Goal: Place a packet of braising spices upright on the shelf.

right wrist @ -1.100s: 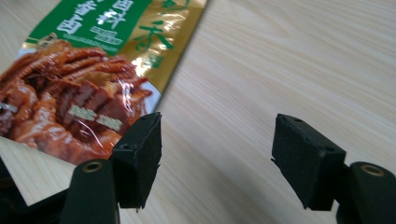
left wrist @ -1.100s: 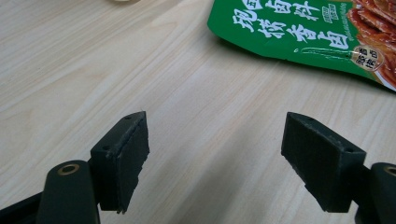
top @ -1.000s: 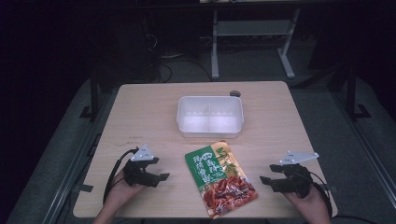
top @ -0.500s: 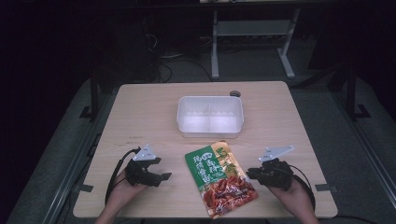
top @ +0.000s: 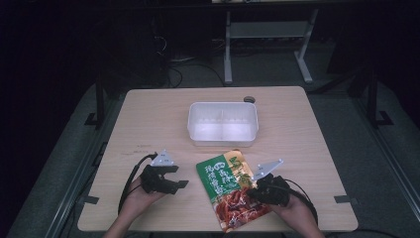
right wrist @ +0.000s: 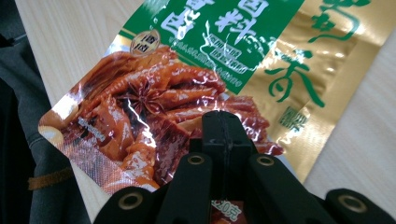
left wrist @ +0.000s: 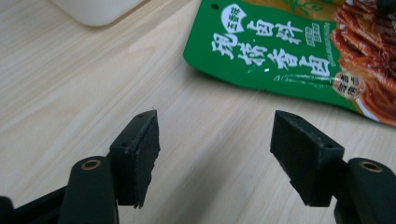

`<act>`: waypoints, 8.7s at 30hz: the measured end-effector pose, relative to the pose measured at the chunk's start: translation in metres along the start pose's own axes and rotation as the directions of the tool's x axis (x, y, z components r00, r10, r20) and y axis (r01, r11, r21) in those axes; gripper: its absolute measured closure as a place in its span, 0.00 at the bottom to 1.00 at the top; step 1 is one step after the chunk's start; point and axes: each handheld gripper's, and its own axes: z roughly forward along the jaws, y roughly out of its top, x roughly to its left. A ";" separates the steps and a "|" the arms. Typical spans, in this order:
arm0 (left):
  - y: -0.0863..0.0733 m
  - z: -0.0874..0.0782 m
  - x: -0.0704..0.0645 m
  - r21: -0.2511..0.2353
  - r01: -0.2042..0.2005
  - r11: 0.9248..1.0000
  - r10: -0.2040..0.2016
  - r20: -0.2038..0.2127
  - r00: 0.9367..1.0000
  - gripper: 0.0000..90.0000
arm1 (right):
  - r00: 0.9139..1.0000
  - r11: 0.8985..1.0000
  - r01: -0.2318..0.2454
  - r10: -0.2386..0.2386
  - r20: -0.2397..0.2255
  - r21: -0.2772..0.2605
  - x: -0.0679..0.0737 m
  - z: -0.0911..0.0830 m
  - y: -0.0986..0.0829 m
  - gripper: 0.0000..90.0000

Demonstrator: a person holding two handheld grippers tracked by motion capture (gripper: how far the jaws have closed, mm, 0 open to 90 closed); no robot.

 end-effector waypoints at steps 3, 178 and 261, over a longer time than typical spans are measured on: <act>0.014 0.006 -0.002 0.008 0.002 1.000 -0.002 0.008 1.000 0.37 | 1.000 1.000 0.012 -0.012 0.000 0.017 0.002 0.004 -0.002 1.00; 0.011 -0.017 0.004 -0.050 -0.022 0.998 0.024 0.046 0.999 0.42 | 0.975 0.987 -0.036 0.000 -0.222 -0.157 -0.068 -0.074 0.059 1.00; -0.016 -0.016 0.018 -0.081 0.029 0.996 -0.030 -0.015 0.999 0.36 | 0.948 0.913 -0.091 0.202 0.248 -0.398 -0.097 -0.137 0.195 1.00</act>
